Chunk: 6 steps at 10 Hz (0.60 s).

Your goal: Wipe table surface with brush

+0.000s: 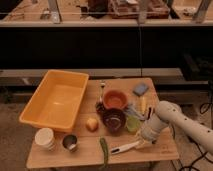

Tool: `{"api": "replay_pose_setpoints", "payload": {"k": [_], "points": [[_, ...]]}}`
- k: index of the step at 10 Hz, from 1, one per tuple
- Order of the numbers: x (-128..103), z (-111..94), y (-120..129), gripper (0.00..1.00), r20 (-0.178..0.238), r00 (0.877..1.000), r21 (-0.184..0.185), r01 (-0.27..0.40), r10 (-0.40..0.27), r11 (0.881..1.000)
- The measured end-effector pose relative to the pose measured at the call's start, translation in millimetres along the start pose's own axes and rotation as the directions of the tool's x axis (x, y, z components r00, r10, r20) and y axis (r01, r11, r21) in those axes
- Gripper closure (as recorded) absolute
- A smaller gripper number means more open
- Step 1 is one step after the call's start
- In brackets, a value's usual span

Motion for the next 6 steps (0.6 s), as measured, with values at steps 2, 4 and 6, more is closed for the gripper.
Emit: {"api": "replay_pose_setpoints", "payload": {"k": [2,4,6], "points": [[-4,11,19,1.00,0.006,1.000,-0.027,0.022,-0.021,0.999],[3,18,39,1.00,0.013,1.000,-0.045,0.017,-0.017,0.999],[18,13,49,1.00,0.029,0.999,-0.043,-0.013,0.014,0.999]]}}
